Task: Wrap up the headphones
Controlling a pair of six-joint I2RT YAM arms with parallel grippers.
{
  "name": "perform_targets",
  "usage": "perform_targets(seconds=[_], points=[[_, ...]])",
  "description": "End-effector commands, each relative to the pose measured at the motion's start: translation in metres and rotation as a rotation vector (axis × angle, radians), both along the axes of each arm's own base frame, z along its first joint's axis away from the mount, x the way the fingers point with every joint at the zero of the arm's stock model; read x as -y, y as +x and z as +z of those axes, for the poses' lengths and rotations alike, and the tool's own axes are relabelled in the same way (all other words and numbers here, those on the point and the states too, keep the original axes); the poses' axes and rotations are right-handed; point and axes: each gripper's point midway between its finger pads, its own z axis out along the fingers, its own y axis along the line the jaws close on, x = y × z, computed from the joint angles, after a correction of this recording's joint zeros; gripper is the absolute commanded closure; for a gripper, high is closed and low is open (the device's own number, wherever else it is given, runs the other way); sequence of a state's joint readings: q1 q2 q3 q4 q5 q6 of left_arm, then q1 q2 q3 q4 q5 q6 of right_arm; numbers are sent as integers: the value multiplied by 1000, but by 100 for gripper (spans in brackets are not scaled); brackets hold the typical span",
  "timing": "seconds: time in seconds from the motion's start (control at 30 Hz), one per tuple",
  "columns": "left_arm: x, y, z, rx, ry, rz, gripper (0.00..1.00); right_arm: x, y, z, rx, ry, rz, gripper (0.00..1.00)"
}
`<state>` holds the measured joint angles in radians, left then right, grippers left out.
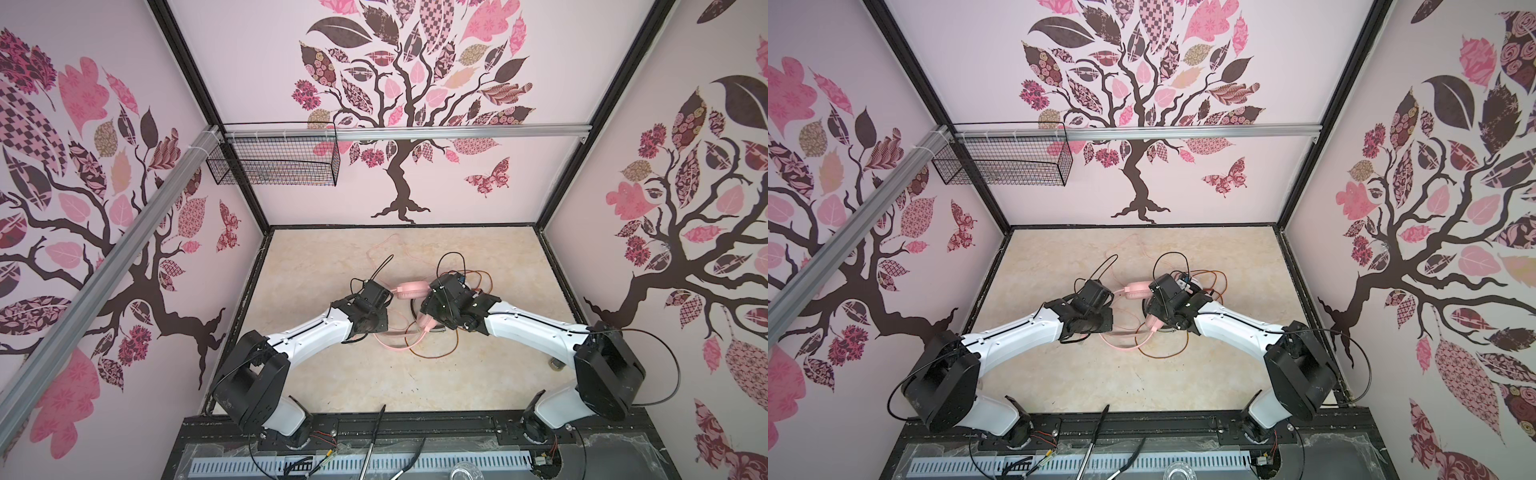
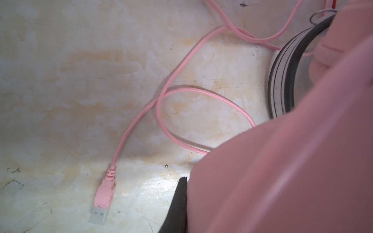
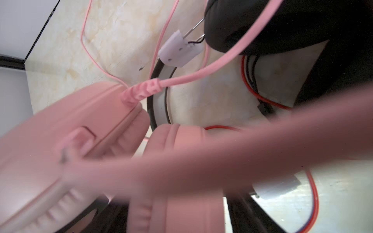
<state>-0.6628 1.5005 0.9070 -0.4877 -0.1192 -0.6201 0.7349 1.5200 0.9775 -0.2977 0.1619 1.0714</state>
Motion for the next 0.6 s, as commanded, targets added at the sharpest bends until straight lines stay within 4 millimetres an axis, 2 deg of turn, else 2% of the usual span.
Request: perform_targets(seconds=[0.0, 0.07, 0.1, 0.17, 0.23, 0.4, 0.47, 0.5, 0.53, 0.57], points=[[11, 12, 31, 89, -55, -20, 100, 4, 4, 0, -1, -38, -34, 46], [11, 12, 32, 88, -57, -17, 100, 6, 4, 1, 7, -38, -43, 58], [11, 12, 34, 87, -58, -11, 92, 6, 4, 2, 15, -40, -47, 62], [9, 11, 37, 84, -65, 10, 60, 9, 5, 7, 31, -44, -61, 63], [10, 10, 46, 87, -91, 23, 40, 11, 6, 15, 54, -44, -71, 64], [11, 3, 71, 62, -141, 44, 31, 15, 11, 40, 126, -46, -92, 67], [17, -3, 79, 41, -182, 20, 29, 17, 13, 52, 164, -63, -105, 67], [18, -6, 81, 28, -197, 24, 25, 18, 14, 56, 180, -74, -110, 67], [17, -10, 83, 4, -207, 38, 9, 18, 15, 62, 197, -87, -114, 67], [15, -13, 84, -24, -211, 75, 5, 18, 15, 66, 210, -97, -119, 67]])
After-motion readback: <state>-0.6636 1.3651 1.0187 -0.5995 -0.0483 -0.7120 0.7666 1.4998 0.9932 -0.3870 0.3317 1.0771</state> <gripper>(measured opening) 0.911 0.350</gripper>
